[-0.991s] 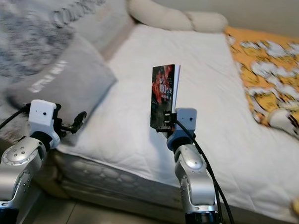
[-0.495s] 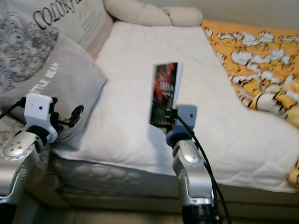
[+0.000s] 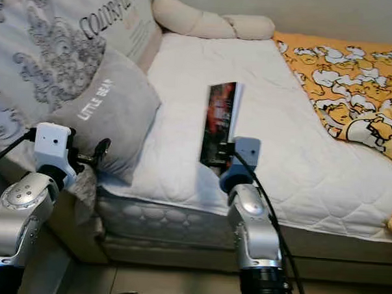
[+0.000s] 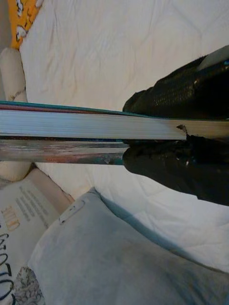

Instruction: Clean up the room

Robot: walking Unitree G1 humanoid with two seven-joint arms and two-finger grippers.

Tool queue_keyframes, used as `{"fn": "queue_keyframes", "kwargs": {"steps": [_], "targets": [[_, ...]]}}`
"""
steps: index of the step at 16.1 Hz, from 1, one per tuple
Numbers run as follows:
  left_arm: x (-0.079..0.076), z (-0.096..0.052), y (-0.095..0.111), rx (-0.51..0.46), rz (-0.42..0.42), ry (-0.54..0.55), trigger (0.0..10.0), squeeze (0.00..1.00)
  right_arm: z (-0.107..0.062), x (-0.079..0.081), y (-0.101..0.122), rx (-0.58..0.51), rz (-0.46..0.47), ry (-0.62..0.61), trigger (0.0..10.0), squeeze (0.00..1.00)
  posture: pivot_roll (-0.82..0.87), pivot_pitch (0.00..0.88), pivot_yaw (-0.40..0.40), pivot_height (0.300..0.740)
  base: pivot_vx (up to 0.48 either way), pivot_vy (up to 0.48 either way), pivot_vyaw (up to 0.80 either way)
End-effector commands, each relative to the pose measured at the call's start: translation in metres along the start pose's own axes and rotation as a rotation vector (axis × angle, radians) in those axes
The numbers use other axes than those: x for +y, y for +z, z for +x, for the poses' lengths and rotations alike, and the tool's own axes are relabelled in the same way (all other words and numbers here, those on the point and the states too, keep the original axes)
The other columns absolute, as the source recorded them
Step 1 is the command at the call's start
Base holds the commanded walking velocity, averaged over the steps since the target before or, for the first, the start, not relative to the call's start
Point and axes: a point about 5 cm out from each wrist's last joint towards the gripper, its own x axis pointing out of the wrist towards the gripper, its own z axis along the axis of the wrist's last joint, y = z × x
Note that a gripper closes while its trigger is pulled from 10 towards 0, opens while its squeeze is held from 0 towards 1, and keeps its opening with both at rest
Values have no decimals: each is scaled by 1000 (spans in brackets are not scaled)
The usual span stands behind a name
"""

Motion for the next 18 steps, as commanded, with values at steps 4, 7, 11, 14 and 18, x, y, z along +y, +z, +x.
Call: {"fn": "queue_keyframes", "kwargs": {"steps": [4, 7, 11, 14, 18], "targets": [[-1, 3, 3, -13, -5, -1, 10000, 0, 2, 0, 9, -36, 0, 14, 10000, 0, 61, 0, 4, 740, 278, 0, 0], [-4, 4, 2, -12, -7, -6, 10000, 0, 3, -3, 7, -27, -5, 9, 10000, 0, 56, 0, -1, 740, 334, 0, 0], [-5, 6, 2, -17, -10, -7, 10000, 0, 4, -3, 7, -22, -16, 20, 10000, 0, 53, 0, -3, 740, 341, 0, 0], [-7, 8, 3, -26, -6, -15, 10000, 0, 4, -4, 8, -22, -24, 26, 10000, 0, 54, 0, -8, 740, 339, 0, 0], [-8, 9, 4, -35, 3, -22, 10000, 0, 4, -3, 6, -14, -34, 33, 10000, 0, 61, 0, -14, 740, 340, 0, 0]]}}
